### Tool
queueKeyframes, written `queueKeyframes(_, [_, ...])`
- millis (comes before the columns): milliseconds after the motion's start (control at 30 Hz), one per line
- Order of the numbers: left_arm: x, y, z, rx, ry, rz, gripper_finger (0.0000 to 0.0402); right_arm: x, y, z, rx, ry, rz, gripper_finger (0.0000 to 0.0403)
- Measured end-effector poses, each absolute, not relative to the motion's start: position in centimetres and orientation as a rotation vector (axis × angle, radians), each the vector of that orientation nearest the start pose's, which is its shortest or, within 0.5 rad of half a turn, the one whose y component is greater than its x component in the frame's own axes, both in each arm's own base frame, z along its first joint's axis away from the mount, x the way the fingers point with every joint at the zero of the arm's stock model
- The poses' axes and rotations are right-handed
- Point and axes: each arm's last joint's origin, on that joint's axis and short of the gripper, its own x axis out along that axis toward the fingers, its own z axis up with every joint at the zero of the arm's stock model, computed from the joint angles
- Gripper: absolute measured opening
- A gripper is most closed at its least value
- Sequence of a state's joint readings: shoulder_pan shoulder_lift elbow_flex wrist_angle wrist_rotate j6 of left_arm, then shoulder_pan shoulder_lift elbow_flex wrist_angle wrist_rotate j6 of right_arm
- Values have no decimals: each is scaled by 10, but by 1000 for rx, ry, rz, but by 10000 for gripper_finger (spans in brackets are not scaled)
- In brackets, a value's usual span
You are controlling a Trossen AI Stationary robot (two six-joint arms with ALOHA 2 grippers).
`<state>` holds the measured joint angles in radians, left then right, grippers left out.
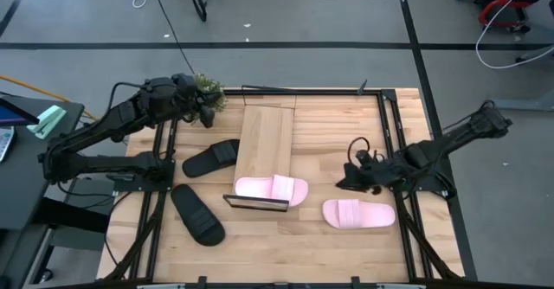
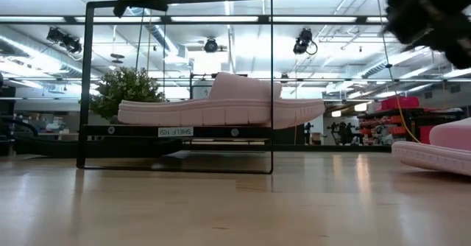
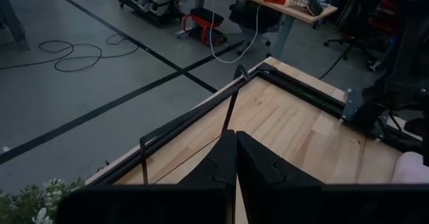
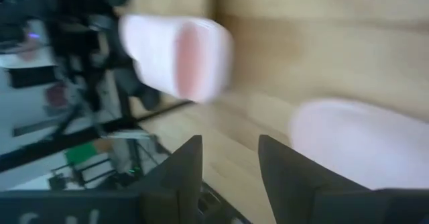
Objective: Pick and place slides into the shelf
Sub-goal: Put the pink slide on the shelf
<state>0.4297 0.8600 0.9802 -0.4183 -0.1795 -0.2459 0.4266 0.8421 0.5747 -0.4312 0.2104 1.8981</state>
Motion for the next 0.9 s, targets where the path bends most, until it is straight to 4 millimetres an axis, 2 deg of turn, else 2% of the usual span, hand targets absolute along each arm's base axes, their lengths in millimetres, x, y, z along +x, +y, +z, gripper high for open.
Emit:
queueKeyframes(267, [160,79,362,-281,235,641,24,145,79,222,1570,751,-530,154])
queueKeyframes(467, [160,79,363,-280,232,641,17,136,86,218,1558,870,-539,154])
queueKeyframes(900, [160,79,363,-306,223,644,24,126,84,211,1419,936,-617,146])
